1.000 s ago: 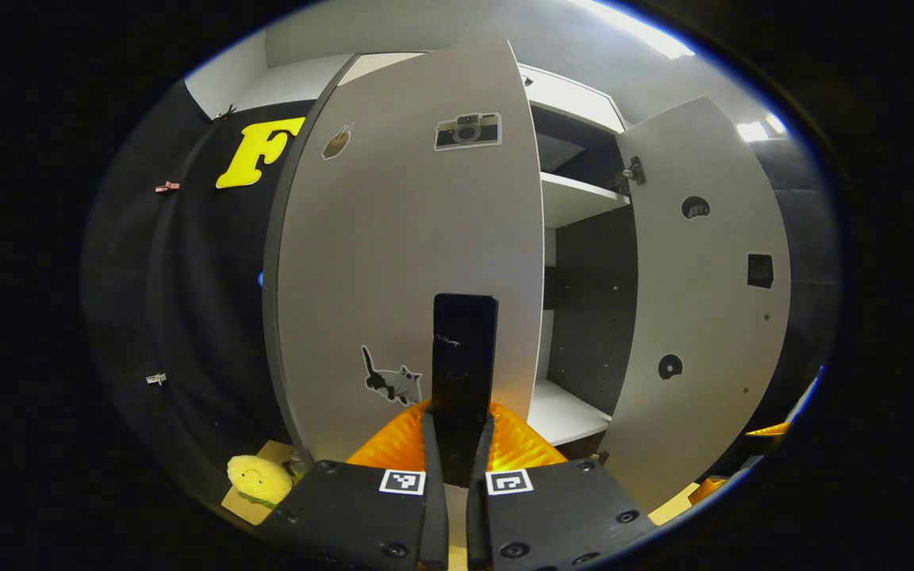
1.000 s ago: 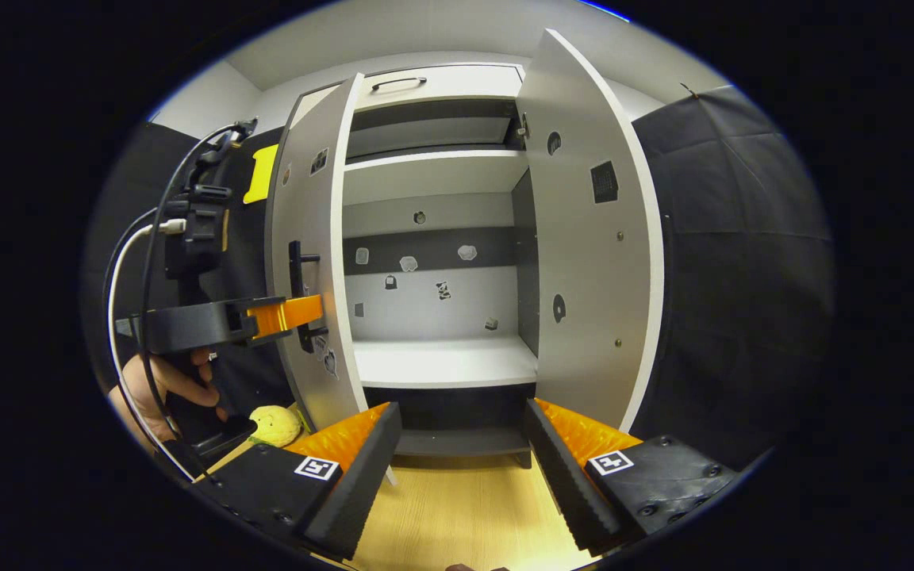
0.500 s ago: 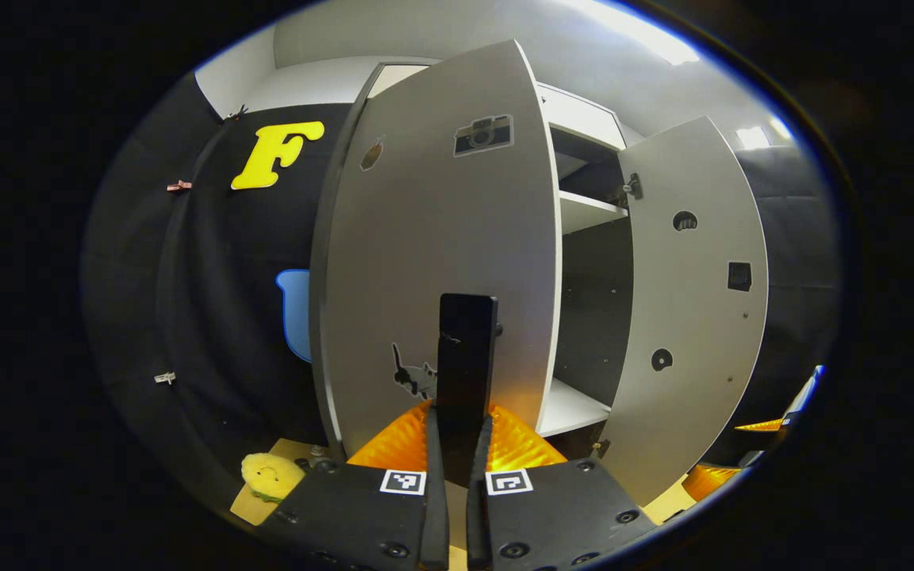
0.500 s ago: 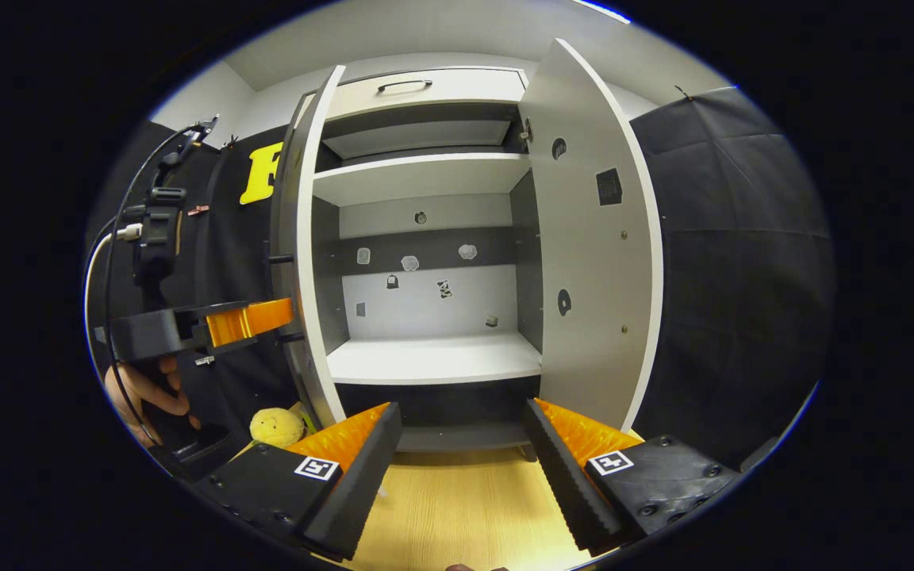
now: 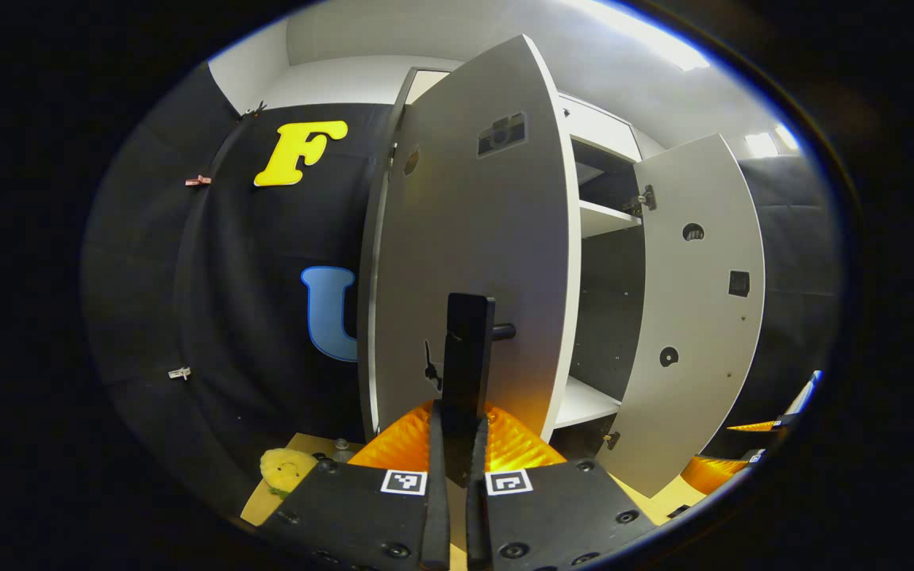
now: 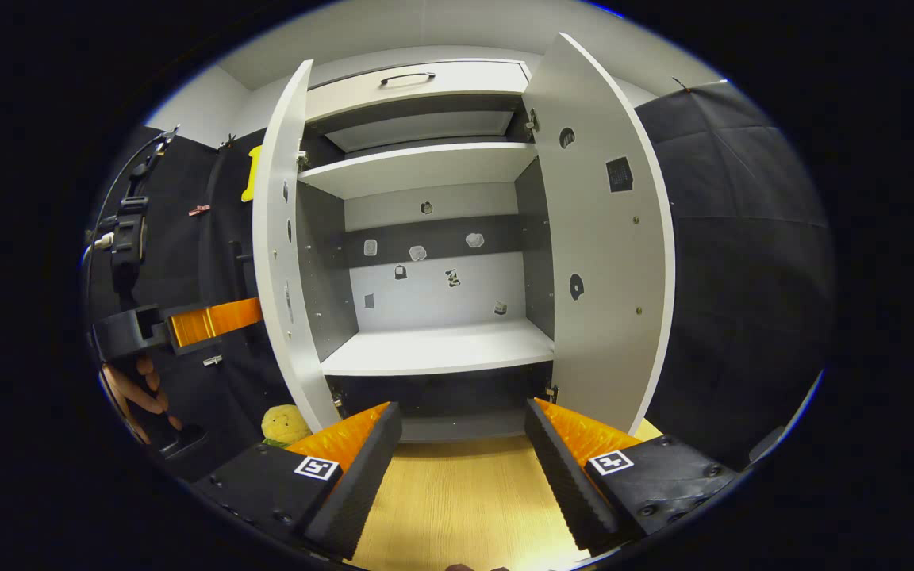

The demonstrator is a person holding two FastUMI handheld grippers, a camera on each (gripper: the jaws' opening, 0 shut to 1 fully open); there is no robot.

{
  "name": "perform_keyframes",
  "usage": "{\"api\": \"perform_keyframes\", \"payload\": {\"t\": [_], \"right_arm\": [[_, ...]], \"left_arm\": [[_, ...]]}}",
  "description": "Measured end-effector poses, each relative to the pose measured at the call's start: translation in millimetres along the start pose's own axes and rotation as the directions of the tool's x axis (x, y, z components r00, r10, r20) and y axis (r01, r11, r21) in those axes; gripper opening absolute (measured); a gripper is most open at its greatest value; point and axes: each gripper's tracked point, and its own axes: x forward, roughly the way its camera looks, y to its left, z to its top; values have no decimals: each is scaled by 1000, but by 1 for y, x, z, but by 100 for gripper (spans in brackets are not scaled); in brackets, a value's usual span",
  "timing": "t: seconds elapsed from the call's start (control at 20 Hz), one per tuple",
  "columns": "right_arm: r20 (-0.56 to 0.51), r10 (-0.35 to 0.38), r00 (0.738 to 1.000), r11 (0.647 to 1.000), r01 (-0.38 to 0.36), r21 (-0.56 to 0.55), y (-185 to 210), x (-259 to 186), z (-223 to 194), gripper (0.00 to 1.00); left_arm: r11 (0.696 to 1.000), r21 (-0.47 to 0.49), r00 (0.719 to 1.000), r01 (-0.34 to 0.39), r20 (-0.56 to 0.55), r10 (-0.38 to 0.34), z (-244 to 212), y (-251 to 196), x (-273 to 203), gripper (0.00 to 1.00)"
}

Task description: Open the right door of the double-door shoe cabinet with the right hand, and open the left door with the left hand.

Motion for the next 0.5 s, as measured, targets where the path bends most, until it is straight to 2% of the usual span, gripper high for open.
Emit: {"api": "perform_keyframes", "payload": {"t": [0.35,0.5], "right_arm": [[-27,-51,998,999,50,-13,-12,-10,-6,98],[-38,-69,997,998,68,-18,-15,-11,-6,98]], "left_arm": [[998,37,998,-55,12,55,3,23,-5,12],[991,54,992,-122,23,121,4,48,-6,7]]}}
